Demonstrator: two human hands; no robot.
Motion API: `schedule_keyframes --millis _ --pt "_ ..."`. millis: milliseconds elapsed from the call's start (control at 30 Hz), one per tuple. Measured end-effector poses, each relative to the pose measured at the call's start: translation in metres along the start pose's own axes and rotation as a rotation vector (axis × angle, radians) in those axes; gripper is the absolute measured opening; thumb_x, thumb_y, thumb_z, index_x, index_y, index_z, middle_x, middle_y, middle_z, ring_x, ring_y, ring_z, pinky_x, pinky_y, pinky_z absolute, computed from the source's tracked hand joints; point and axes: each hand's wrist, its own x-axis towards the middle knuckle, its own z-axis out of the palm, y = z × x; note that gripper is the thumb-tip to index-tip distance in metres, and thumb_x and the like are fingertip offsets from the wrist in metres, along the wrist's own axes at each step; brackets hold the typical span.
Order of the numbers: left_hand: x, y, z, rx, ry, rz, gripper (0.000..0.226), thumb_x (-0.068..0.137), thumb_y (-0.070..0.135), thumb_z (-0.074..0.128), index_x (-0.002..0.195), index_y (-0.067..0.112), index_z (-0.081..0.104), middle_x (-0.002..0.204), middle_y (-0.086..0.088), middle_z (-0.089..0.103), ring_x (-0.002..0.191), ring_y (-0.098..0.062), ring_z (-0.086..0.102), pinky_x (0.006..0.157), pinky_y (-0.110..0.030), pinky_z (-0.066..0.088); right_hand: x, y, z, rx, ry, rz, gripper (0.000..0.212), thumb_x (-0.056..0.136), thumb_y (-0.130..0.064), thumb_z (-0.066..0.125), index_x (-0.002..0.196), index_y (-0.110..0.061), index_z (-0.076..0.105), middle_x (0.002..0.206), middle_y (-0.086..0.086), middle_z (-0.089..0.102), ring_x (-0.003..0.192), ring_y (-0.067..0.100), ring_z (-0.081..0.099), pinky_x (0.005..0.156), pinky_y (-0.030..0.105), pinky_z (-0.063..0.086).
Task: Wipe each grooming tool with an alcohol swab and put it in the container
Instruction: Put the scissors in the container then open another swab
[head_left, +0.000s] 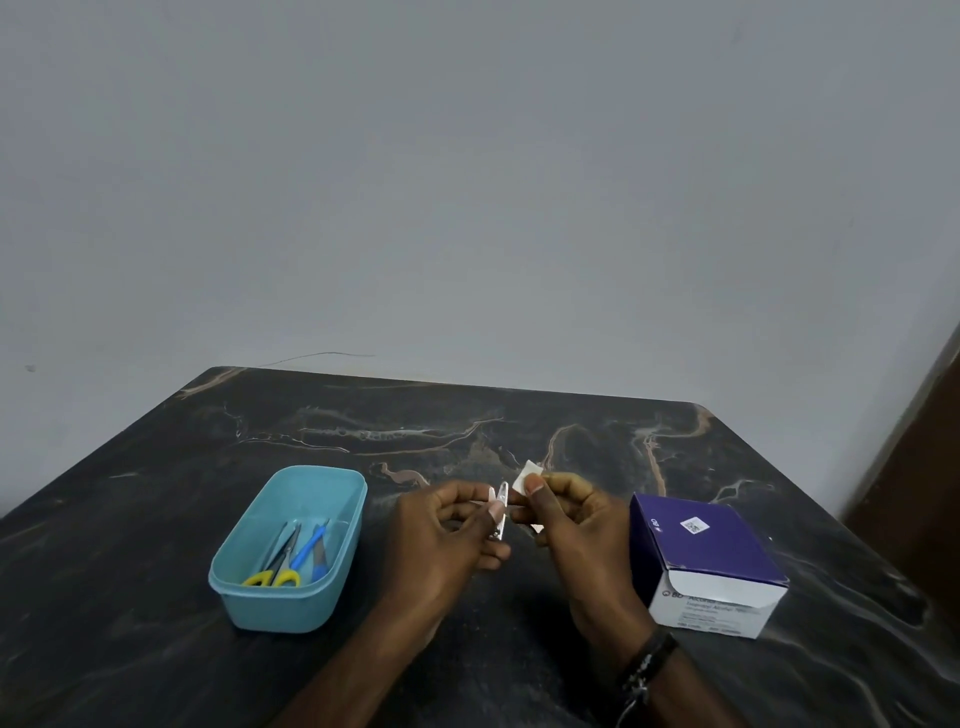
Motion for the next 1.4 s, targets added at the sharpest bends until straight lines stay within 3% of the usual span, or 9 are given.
schedule_keyframes --millis 200,467,833,1000,1167,1400 --pt "-0.0011 -0.0027 -0.0008 0.062 -0.012 -0.007 0.003 0.084 0.010 0.071 0.085 0.012 0.073 0.072 -0.008 0.075 0.061 -0.026 0.071 0.059 -0.034 0.060 -0.0034 -0.0024 0.0016 -0.011 -0.036 -0.008 0.007 0.087 -0.007 0.066 0.087 -0.007 0.073 0.079 0.007 0.077 0.068 0.013 0.073 0.053 0.012 0.047" --pt "0.0019 -0.0097 -0.0045 0.316 -0.021 0.109 0.019 0.080 0.010 0.075 0.067 0.024 0.073 0.061 -0.004 0.072 0.056 -0.021 0.070 0.061 -0.043 0.061 -0.0051 -0.0026 0.0020 -0.044 -0.096 0.013 0.009 0.087 -0.007 0.066 0.081 -0.012 0.072 0.072 0.004 0.076 0.066 0.011 0.072 0.056 0.012 0.049" --pt "0.0020 -0.0026 -0.0033 0.021 0.068 -0.002 0.003 0.081 0.003 0.073 0.078 0.004 0.072 0.066 -0.011 0.073 0.058 -0.025 0.071 0.053 -0.028 0.058 0.0003 0.0015 -0.0005 -0.044 -0.059 0.169 0.010 0.090 -0.014 0.063 0.089 -0.012 0.073 0.082 0.007 0.076 0.072 0.012 0.068 0.056 0.020 0.048" --pt "0.0028 -0.0038 -0.0030 0.033 0.065 -0.015 0.004 0.080 0.006 0.074 0.080 0.004 0.071 0.066 -0.010 0.074 0.059 -0.026 0.072 0.055 -0.032 0.059 -0.0015 0.0012 0.0012 -0.040 -0.103 0.177 0.011 0.089 -0.014 0.064 0.086 -0.013 0.074 0.086 0.011 0.076 0.077 0.015 0.067 0.061 0.024 0.048" --pt "0.0019 -0.0033 -0.0027 0.082 0.016 -0.027 0.005 0.079 0.006 0.075 0.076 0.003 0.071 0.064 -0.009 0.073 0.056 -0.022 0.071 0.053 -0.029 0.059 -0.0030 0.0018 -0.0013 -0.065 -0.209 0.159 0.015 0.089 -0.015 0.065 0.082 -0.006 0.076 0.080 0.009 0.075 0.069 0.009 0.066 0.060 0.017 0.048" --pt "-0.0025 -0.0030 0.0006 0.096 -0.010 -0.004 0.010 0.079 0.003 0.074 0.070 0.006 0.073 0.063 -0.011 0.072 0.055 -0.022 0.069 0.053 -0.030 0.058 0.0007 0.0038 -0.0035 -0.058 -0.172 0.149 0.016 0.088 -0.015 0.066 0.079 -0.006 0.075 0.078 0.014 0.073 0.066 0.015 0.059 0.058 0.018 0.047"
